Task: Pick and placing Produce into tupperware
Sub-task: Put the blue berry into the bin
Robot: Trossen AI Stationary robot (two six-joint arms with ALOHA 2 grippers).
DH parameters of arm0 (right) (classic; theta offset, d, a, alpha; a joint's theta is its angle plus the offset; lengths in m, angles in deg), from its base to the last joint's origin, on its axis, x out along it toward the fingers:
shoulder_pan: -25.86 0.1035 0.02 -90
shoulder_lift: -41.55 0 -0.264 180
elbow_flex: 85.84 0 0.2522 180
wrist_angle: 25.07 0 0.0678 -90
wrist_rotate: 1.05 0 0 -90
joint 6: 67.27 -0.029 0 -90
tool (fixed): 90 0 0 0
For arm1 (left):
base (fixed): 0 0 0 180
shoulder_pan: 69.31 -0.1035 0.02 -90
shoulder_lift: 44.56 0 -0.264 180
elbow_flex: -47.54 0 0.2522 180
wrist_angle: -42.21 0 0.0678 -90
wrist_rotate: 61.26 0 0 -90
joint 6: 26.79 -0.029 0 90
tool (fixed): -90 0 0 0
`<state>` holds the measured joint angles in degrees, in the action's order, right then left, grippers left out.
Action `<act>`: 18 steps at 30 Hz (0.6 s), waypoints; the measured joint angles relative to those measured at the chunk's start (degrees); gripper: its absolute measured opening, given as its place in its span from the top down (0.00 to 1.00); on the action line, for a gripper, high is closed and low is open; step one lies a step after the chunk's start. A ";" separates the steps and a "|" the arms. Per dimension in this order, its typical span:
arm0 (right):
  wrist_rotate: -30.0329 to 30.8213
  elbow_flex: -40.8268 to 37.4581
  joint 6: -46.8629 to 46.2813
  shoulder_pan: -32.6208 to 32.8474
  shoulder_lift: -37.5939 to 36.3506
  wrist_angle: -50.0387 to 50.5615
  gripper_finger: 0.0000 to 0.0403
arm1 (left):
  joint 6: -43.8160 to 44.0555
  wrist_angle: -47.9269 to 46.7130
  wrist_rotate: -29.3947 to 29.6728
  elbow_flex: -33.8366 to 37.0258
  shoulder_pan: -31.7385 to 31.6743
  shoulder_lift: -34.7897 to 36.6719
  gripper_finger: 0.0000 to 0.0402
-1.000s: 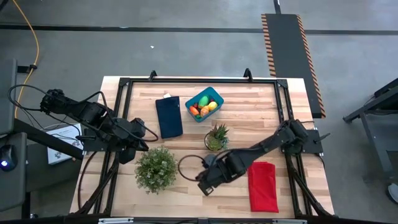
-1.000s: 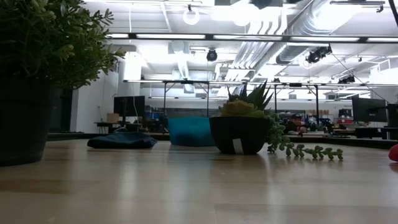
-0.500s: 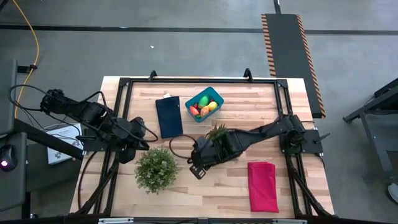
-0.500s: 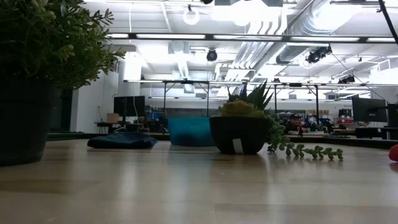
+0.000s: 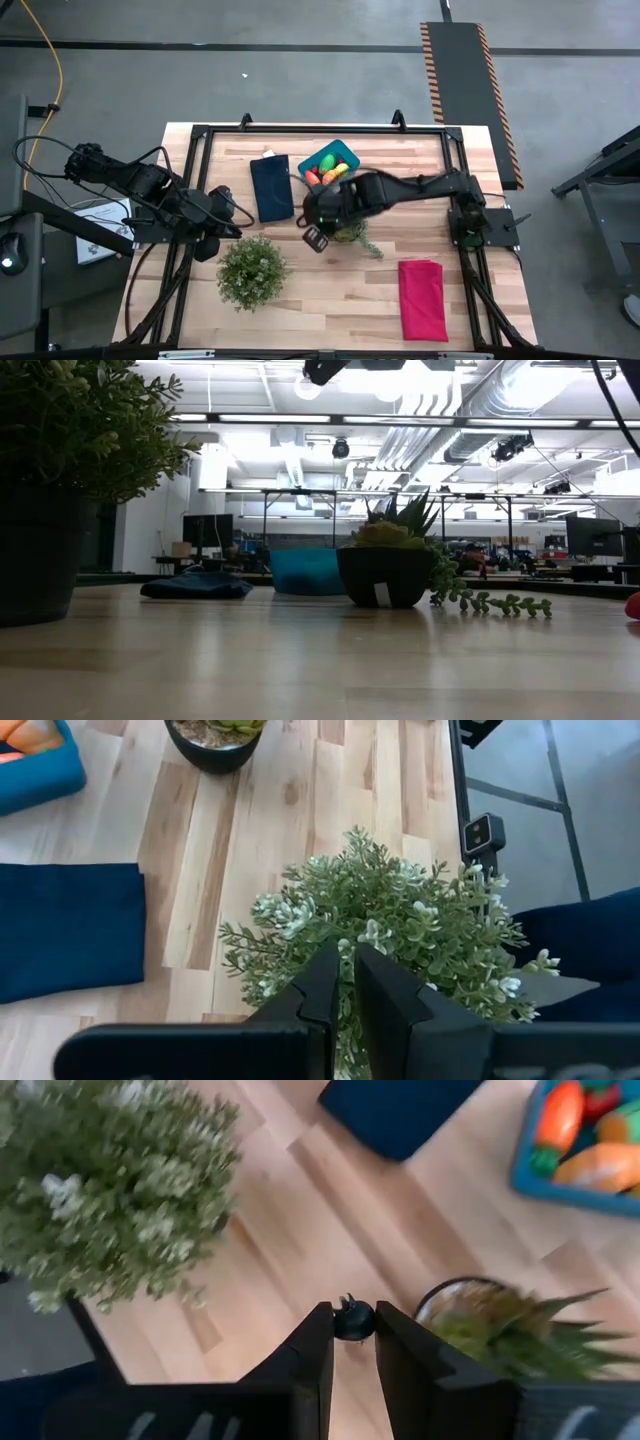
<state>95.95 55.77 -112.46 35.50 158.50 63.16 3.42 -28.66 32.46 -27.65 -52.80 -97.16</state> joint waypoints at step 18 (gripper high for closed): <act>-1.12 7.20 16.73 -14.17 -0.16 7.50 0.88 | 1.59 0.07 4.00 0.00 0.00 0.02 0.94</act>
<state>94.83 62.97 -95.72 21.33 158.34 70.66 5.01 -28.59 36.46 -27.65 -52.80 -97.13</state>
